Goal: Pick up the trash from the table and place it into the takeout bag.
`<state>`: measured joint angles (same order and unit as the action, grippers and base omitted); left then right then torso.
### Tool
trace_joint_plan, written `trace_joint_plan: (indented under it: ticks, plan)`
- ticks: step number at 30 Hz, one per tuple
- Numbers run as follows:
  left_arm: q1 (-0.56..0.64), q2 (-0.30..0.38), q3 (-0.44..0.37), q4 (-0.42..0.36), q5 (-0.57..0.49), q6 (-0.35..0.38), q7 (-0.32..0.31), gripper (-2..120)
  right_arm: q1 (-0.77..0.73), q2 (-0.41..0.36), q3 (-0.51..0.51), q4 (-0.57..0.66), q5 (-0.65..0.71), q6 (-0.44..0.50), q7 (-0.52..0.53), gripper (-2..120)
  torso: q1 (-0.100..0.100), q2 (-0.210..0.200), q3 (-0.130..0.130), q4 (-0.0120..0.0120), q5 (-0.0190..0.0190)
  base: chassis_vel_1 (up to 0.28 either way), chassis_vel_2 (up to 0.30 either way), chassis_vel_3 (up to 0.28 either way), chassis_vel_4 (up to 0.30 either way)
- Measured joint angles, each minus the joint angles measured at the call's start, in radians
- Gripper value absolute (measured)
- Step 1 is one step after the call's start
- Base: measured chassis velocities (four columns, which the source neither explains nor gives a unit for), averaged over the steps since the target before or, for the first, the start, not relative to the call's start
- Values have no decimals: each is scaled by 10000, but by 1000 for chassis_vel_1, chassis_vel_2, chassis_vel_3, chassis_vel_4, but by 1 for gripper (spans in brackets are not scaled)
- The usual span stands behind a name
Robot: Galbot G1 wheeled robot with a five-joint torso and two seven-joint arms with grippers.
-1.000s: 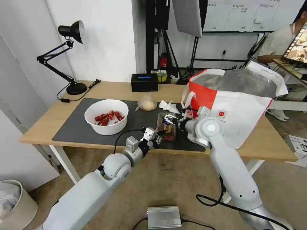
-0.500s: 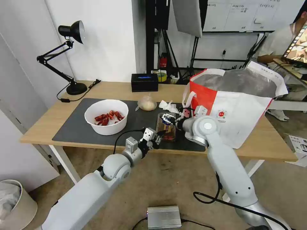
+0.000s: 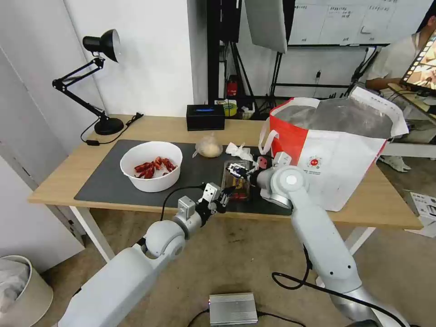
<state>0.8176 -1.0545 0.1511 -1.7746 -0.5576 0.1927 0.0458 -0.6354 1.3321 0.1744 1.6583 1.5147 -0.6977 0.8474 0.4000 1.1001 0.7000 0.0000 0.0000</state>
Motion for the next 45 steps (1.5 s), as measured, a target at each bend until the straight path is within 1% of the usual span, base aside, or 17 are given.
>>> trace_joint_plan:
  ticks: [2, 4, 5, 6, 7, 10, 13, 14, 16, 19, 20, 23, 24, 25, 26, 37, 45]
  plan:
    - [0, -5, 0, -2, 0, -1, 0, 0, 0, 7, 2, -17, 0, 0, -1, 89, 0, 0, 0, 0, 0, 0, 0, 0, 0]
    - [0, -13, 0, -6, 1, -7, 1, 0, 1, 38, 8, -49, -6, -2, 0, 78, 0, 0, 0, 0, 0, 0, 0, 0, 0]
    - [0, -13, 0, -6, 1, -7, 1, 0, 1, 38, 8, -49, -6, -2, 0, 78, 0, 0, 0, 0, 0, 0, 0, 0, 0]
    - [0, -14, 0, -8, 2, -7, 1, 0, 0, 62, 9, -58, -8, -2, 0, 72, 0, 0, 0, 0, 0, 0, 0, 0, 0]
    - [0, -14, 0, -8, 2, -7, 1, 0, 0, 62, 9, -58, -8, -2, 0, 72, 0, 0, 0, 0, 0, 0, 0, 0, 0]
    - [4, -9, 0, -18, 3, -18, 1, 0, -5, 146, 13, -90, -69, -3, 3, 53, 0, 0, 0, 0, 0, 0, 0, 0, 0]
    - [4, -8, 1, -20, 3, -21, 1, 0, -5, 152, 13, -91, -80, -3, 4, 50, 0, 0, 0, 0, 0, 0, 0, 0, 0]
    - [4, -5, 8, -25, 3, -29, 1, 0, 4, 164, 13, -91, -105, -3, 10, 41, 0, 0, 0, 0, 0, 0, 0, 0, 0]
    - [2, -5, 12, -26, 4, -32, 1, 0, 10, 164, 15, -90, -110, -3, 12, 39, 0, 0, 0, 0, 0, 0, 0, 0, 0]
    - [-1, -12, 23, -26, 4, -43, -1, 0, 13, 131, 29, -87, -123, 1, 23, 22, 0, 0, 0, 0, 0, 0, 0, 0, 0]
    - [-1, -12, 23, -26, 4, -43, -1, 0, 13, 131, 29, -87, -123, 1, 23, 22, 0, 0, 0, 0, 0, 0, 0, 0, 0]
    - [-2, -20, 26, -18, 3, -87, -3, 0, 13, 75, 40, -70, -126, 14, 32, 7, 0, 0, 0, 0, 0, 0, 0, 0, 0]
    - [-2, -20, 26, -18, 3, -87, -3, 0, 13, 75, 40, -70, -126, 14, 32, 7, 0, 0, 0, 0, 0, 0, 0, 0, 0]
    - [-3, -21, 27, -16, 4, -95, -4, 0, 13, 65, 41, -63, -126, 17, 37, 2, 0, 0, 0, 0, 0, 0, 0, 0, 0]
    - [-3, -22, 28, -14, 4, -106, -5, 0, 11, 52, 44, -51, -128, 23, 45, 0, 0, 0, 0, 0, 0, 0, 0, 0, 0]
    - [55, 6, -149, -58, -41, -190, -29, 0, -108, 17, 66, 27, -127, 49, 178, 0, 0, -2, 0, 0, 0, 0, 0, 0, 0]
    - [196, 431, -650, -315, -197, -199, -35, 0, -58, 9, 105, 44, -122, 64, 159, 0, 0, -2, 0, 0, -1, 0, 0, 0, 0]
